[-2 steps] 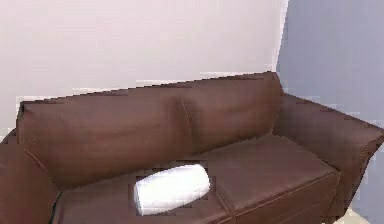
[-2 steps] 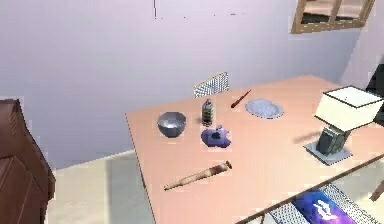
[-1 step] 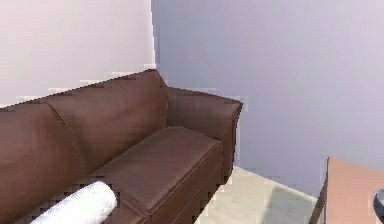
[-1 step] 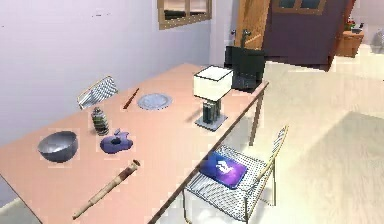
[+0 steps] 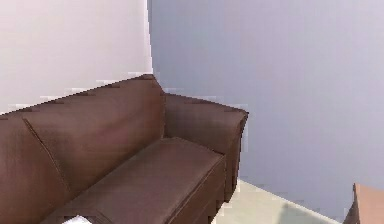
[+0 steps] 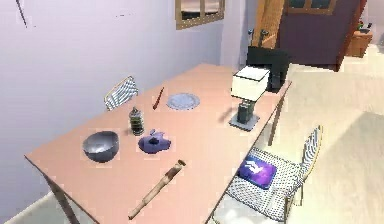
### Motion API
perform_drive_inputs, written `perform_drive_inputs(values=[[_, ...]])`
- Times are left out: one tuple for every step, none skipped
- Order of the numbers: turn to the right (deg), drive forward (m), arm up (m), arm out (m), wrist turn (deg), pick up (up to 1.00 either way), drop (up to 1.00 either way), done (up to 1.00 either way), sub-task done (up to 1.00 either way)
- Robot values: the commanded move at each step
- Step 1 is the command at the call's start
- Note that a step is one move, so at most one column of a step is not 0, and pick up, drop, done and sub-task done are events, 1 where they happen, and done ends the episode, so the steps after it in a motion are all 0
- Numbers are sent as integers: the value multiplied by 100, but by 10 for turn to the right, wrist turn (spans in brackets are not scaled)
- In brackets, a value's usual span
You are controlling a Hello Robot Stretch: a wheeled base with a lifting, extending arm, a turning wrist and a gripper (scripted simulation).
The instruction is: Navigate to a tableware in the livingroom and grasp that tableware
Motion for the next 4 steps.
perform_drive_inputs(values=[[180, 0, 0, 0, 0, 0, 0, 0, 0], [0, 30, 0, 0, 0, 0, 0, 0, 0], [-210, 0, 0, 0, 0, 0, 0, 0, 0], [0, 0, 50, 0, 0, 0, 0, 0, 0]])
